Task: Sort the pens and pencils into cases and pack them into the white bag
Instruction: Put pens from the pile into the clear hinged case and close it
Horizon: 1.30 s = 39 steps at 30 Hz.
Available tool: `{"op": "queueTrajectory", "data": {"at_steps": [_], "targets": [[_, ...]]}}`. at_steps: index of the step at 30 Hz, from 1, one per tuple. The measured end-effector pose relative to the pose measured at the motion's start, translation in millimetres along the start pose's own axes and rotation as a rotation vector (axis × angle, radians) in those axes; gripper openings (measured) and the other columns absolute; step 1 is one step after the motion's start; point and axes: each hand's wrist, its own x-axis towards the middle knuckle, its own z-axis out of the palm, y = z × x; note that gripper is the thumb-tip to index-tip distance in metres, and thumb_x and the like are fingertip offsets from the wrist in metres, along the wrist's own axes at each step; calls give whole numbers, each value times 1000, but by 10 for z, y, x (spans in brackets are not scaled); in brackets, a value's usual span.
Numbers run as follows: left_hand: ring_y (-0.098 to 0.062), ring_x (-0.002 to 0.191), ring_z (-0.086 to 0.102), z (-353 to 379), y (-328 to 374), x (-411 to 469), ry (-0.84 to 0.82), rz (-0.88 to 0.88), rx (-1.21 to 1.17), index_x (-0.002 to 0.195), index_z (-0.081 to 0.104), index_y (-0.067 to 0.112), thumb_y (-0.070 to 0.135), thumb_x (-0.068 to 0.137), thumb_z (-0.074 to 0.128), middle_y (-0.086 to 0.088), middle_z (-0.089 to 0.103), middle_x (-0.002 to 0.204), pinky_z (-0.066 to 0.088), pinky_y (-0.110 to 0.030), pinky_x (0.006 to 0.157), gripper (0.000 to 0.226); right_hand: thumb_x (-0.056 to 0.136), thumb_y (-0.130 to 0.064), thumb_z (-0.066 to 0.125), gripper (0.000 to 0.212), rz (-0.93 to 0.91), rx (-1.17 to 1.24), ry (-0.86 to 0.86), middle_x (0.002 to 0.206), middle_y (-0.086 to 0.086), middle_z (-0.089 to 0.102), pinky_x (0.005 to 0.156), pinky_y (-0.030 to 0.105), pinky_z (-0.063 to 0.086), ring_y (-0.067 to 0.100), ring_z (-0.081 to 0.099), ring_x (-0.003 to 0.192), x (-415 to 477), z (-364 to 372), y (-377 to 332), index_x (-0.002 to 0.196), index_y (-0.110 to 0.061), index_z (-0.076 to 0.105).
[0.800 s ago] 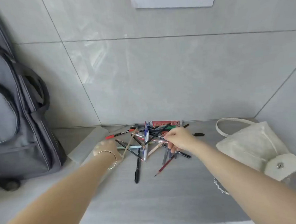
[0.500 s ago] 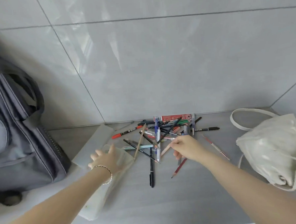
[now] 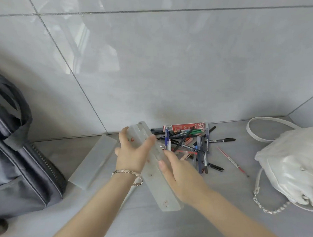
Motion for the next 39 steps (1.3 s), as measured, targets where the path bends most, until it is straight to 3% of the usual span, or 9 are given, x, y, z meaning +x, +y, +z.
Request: {"op": "queueTrajectory", "data": {"at_steps": [6, 13, 16, 20, 23, 28, 31, 35, 39], "targets": [[5, 55, 41, 328, -75, -400, 77, 6, 36, 139, 19, 37, 43, 79, 64, -4, 30, 112, 35, -16, 64, 75, 99, -27, 28, 41, -19, -121, -43, 71, -2, 50, 61, 33, 33, 24, 48, 71, -186, -97, 214, 138, -19, 18], [-14, 111, 52, 409, -126, -300, -70, 207, -134, 134, 34, 35, 42, 67, 75, 2, 53, 124, 41, -35, 100, 78, 99, -27, 29, 31, 81, 151, 21, 73, -12, 55, 62, 20, 38, 3, 54, 70, -205, -307, 557, 129, -22, 37], [-9, 80, 68, 313, -182, -201, -158, 37, -509, 118, 52, 20, 37, 82, 60, 10, 73, 84, 56, -28, 72, 41, 100, -22, 27, 30, 182, 328, 213, 83, -11, 58, 86, 29, 43, 14, 55, 88, -157, -406, 724, 121, -19, 49], [-20, 95, 68, 274, -435, -112, -260, -298, -550, 112, 63, 15, 51, 88, 41, -6, 72, 106, 51, -37, 82, 49, 100, -25, 28, 26, 200, 281, 204, 96, 1, 60, 71, 24, 35, 12, 54, 84, -189, -398, 808, 118, -23, 46], [-27, 77, 67, 304, -575, -81, -83, -397, -505, 90, 66, 12, 50, 91, 41, -7, 74, 75, 50, -46, 82, 45, 100, -25, 28, 32, 220, 299, 198, 97, 0, 58, 77, 26, 38, 14, 53, 90, -223, -285, 852, 124, -18, 47], [-26, 132, 36, 360, -613, -167, 103, -304, -119, 130, 47, 3, 44, 97, 26, -11, 49, 131, 17, -32, 112, 57, 101, -19, 25, 30, 254, 513, 187, 75, -8, 54, 70, 2, 40, -6, 55, 72, -235, -139, 859, 112, -22, 52], [-23, 126, 39, 405, -628, -120, 143, -197, -36, 137, 41, 6, 47, 96, 22, -9, 48, 133, 21, -33, 111, 61, 101, -16, 27, 29, 233, 559, 142, 82, -12, 57, 73, -4, 37, -20, 54, 78, -147, -159, 930, 107, -27, 52], [-30, 125, 44, 296, -651, 105, 190, -189, 13, 129, 48, 5, 51, 94, 22, -8, 52, 129, 29, -38, 110, 62, 99, -24, 34, 29, 315, 388, 127, 95, -4, 66, 87, 31, 50, 14, 63, 93, 119, -223, 1267, 106, -19, 62], [-25, 79, 53, 228, -575, 220, 195, -149, 63, 86, 54, 7, 51, 94, 27, -11, 57, 91, 45, -36, 74, 52, 92, -12, 48, 26, 457, 53, 345, 107, 14, 63, 84, 34, 45, 29, 59, 99, 576, -432, 1662, 115, -1, 55]]}}
